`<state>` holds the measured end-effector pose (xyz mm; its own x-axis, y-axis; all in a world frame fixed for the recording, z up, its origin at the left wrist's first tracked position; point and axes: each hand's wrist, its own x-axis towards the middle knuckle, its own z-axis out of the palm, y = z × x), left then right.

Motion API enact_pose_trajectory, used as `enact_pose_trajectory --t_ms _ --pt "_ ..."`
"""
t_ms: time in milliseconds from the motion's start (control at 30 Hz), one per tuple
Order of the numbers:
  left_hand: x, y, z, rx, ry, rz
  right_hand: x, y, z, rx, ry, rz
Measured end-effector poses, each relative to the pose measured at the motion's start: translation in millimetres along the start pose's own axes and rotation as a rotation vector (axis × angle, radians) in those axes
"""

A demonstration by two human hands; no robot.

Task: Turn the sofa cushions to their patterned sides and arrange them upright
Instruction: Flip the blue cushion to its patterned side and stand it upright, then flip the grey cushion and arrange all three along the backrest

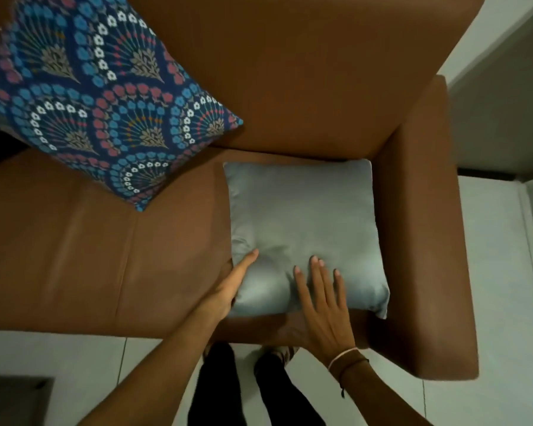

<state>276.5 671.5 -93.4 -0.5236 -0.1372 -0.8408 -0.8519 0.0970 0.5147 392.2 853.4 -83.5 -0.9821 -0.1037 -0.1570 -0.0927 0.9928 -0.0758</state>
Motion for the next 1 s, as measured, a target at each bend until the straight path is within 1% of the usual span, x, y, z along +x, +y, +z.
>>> enact_pose_trajectory --t_ms 33,67,133,167,233,267,300,333,367,400,433,467,500,533,567,600,633,700,767,833,900,1000 --pt "-5.8 13.1 -1.6 -0.089 -0.119 -0.057 2.7 -1.3 -5.9 -0.014 0.035 0.037" --pt "-12.6 25.4 -3.0 -0.126 -0.227 -0.078 9.6 -1.5 -15.3 -0.016 0.058 0.095" --pt "-29.4 58.1 1.1 -0.143 -0.387 -0.046 28.3 5.1 -44.1 0.075 0.116 0.244" --pt "-38.5 75.0 6.0 -0.129 -0.432 -0.014 36.4 11.8 -59.1 0.164 0.153 0.296" --pt "-62.3 117.1 17.6 -0.096 -0.476 0.058 50.3 33.4 -96.6 0.367 0.235 0.339" --pt "-76.8 139.5 22.7 -0.06 -0.5 0.1 56.1 47.6 -120.4 0.47 0.251 0.362" --pt "-88.7 157.3 26.4 -0.008 -0.523 0.167 62.3 61.0 -142.5 0.558 0.249 0.395" --pt "-99.8 174.8 28.2 0.054 -0.539 0.272 69.3 77.2 -165.5 0.625 0.243 0.429" --pt "-108.3 189.4 27.7 0.128 -0.535 0.409 75.7 93.5 -185.9 0.685 0.241 0.429" --pt "-114.9 202.0 24.4 0.204 -0.493 0.563 82.7 109.7 -204.5 0.748 0.263 0.4" --pt "-119.6 217.3 19.7 0.32 -0.403 0.752 90.4 127.5 -225.0 0.824 0.292 0.367" --pt "-121.4 230.7 13.5 0.499 -0.29 0.95 97.1 143.5 -241.0 0.906 0.293 0.346" --pt "-122.0 245.9 8.1 0.733 -0.18 1.127 103.9 159.5 -255.7 0.982 0.263 0.315" --pt "-120.8 259.6 3.9 0.97 -0.106 1.254 110.2 172.3 -268.8 1.038 0.225 0.268" --pt "-118.0 269.8 0.4 1.154 -0.076 1.318 116.7 181.8 -277.6 1.094 0.183 0.216" --pt "-114.4 280.8 -0.1 1.254 -0.075 1.332 123.8 187.9 -286.1 1.135 0.149 0.188" --pt "-110.2 285.9 -0.6 1.272 -0.085 1.296 130.3 187.4 -290.7 1.17 0.107 0.176" --pt "-100.6 290.5 1.7 1.169 -0.136 1.162 145.0 181.8 -291.1 1.182 0.056 0.154" --pt "-88.3 287.1 3.9 1.095 -0.191 1.03 159.5 172.7 -280.4 1.144 0.043 0.124" --pt "-73.8 284.1 7.1 1.11 -0.194 0.959 176.7 167.5 -270.1 1.107 0.042 0.122" --pt "-60.7 289.5 12.0 1.073 -0.161 0.936 197.4 168.5 -264.3 1.07 0.048 0.152" --pt "-45.6 310.6 19.2 0.988 -0.115 0.903 235.6 177.8 -260.0 0.92 0.136 0.176"
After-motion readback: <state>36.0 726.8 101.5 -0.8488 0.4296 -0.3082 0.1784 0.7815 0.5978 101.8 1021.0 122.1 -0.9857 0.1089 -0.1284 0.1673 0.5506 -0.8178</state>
